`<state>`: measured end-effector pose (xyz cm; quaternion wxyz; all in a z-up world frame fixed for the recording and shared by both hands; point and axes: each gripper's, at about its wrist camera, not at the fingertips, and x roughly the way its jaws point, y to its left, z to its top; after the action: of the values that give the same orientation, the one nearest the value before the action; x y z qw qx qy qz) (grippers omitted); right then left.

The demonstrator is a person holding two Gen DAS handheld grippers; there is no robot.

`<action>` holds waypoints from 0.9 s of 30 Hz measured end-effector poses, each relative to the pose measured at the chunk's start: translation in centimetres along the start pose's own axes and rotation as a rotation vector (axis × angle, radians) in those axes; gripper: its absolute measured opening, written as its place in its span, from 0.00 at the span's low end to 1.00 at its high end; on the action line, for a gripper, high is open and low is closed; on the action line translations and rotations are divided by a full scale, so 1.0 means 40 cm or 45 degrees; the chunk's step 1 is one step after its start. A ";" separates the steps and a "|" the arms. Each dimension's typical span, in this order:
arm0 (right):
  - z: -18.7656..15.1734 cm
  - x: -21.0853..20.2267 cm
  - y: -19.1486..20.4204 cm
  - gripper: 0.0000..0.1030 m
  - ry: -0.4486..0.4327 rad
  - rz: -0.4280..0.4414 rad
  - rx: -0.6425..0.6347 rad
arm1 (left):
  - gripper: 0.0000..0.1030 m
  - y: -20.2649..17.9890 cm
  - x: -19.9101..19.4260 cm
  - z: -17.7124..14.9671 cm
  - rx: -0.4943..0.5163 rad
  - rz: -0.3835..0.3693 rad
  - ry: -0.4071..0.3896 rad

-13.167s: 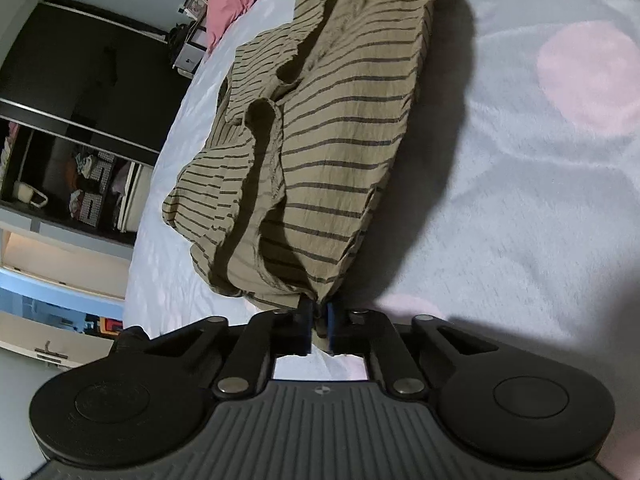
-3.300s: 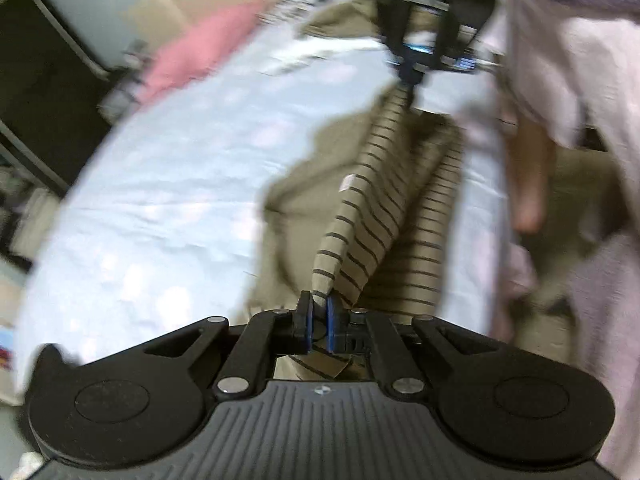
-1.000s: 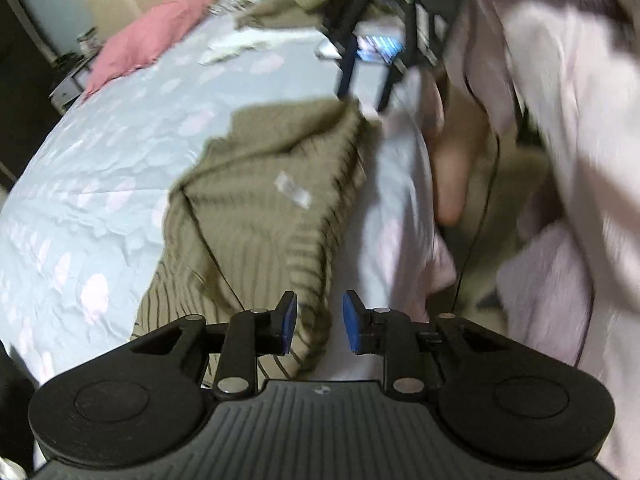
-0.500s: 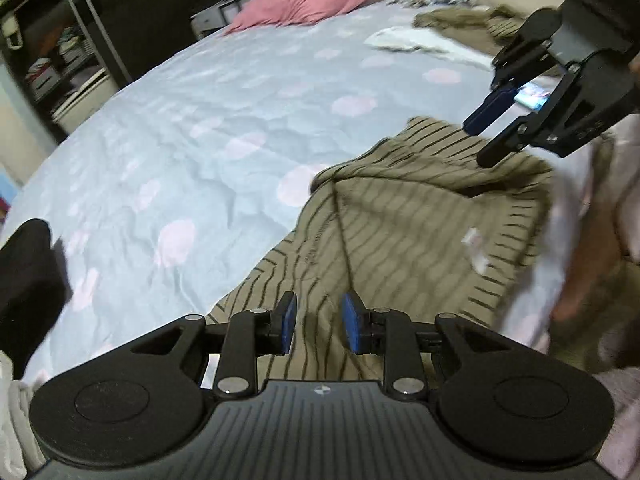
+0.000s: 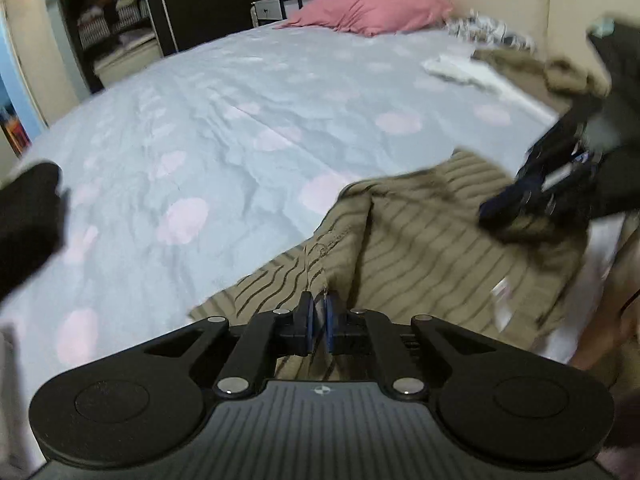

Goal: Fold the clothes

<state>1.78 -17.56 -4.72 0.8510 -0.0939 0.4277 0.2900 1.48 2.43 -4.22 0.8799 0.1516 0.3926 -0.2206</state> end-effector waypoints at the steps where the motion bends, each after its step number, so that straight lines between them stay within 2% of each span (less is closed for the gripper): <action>1: 0.000 -0.006 0.003 0.21 -0.006 0.001 -0.012 | 0.04 0.002 0.006 0.001 -0.003 -0.050 0.021; 3: 0.001 -0.032 0.004 0.25 -0.049 -0.019 -0.019 | 0.06 -0.011 0.018 -0.003 0.056 -0.082 0.078; 4: 0.000 -0.047 0.001 0.25 -0.073 -0.033 -0.009 | 0.11 -0.020 0.017 -0.007 0.096 -0.065 0.077; 8: -0.020 -0.095 -0.021 0.28 -0.104 -0.091 0.031 | 0.32 -0.034 -0.044 -0.024 0.161 -0.032 -0.018; 9: -0.030 -0.104 -0.021 0.32 -0.100 -0.111 0.027 | 0.33 -0.034 -0.063 -0.030 0.170 -0.024 -0.042; 10: -0.041 -0.111 -0.017 0.40 -0.097 -0.135 0.015 | 0.33 -0.034 -0.076 -0.036 0.179 -0.008 -0.052; 11: -0.052 -0.117 -0.010 0.42 -0.094 -0.154 -0.002 | 0.33 -0.034 -0.091 -0.044 0.187 0.002 -0.055; 15: -0.082 -0.113 0.016 0.41 -0.078 -0.151 -0.039 | 0.33 -0.042 -0.107 -0.068 0.212 0.049 -0.049; 17: -0.089 -0.095 0.032 0.40 -0.059 -0.187 -0.080 | 0.33 -0.052 -0.100 -0.072 0.222 0.070 -0.038; 20: -0.098 -0.068 0.053 0.38 -0.025 -0.200 -0.152 | 0.33 -0.060 -0.086 -0.073 0.221 0.058 -0.004; 21: -0.100 -0.062 0.057 0.36 -0.018 -0.215 -0.164 | 0.33 -0.063 -0.084 -0.076 0.229 0.062 0.005; 23: -0.099 -0.058 0.057 0.03 -0.021 -0.242 -0.156 | 0.33 -0.072 -0.078 -0.080 0.257 0.068 0.023; 27: -0.093 -0.087 0.058 0.04 -0.097 -0.209 -0.155 | 0.33 -0.075 -0.070 -0.087 0.253 0.049 0.050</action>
<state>-3.66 -18.63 -4.07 0.8801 -0.1691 0.3676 0.2484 -3.87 2.15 -4.63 0.8567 0.2499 0.3831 -0.2385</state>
